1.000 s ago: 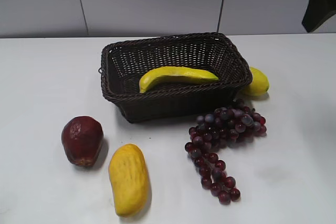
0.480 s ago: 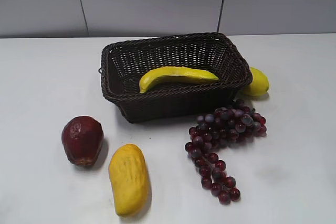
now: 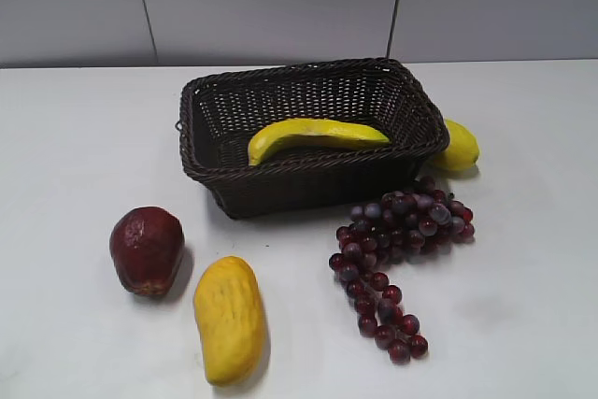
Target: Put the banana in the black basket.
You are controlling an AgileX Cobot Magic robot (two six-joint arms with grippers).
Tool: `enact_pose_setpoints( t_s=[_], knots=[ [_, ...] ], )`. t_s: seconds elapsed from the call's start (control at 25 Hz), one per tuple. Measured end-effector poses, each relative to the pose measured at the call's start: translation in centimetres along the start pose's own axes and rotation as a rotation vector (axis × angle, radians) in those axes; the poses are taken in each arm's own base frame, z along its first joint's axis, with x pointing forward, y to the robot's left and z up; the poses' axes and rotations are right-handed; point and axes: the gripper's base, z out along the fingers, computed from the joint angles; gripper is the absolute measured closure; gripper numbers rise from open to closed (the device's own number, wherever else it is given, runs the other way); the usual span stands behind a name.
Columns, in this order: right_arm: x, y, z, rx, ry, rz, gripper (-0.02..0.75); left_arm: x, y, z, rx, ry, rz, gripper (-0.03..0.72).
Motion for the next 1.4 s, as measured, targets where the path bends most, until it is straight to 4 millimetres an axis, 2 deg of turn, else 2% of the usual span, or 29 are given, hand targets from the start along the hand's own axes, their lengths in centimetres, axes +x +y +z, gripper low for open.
enact_pose_setpoints(
  t_s=[0.24, 0.6, 1.4],
  knots=[
    [3.2, 0.2, -0.6, 0.011, -0.095, -0.002, 0.175, 0.0, 0.0, 0.0, 0.000, 0.000, 0.000, 0.113],
    [5.1, 0.5, -3.0, 0.025, -0.289, -0.009, 0.178, 0.0, 0.0, 0.0, 0.000, 0.000, 0.000, 0.113],
    [9.9, 1.0, -6.2, 0.048, -0.658, -0.030, 0.184, 0.0, 0.0, 0.0, 0.000, 0.000, 0.000, 0.113]
  ],
)
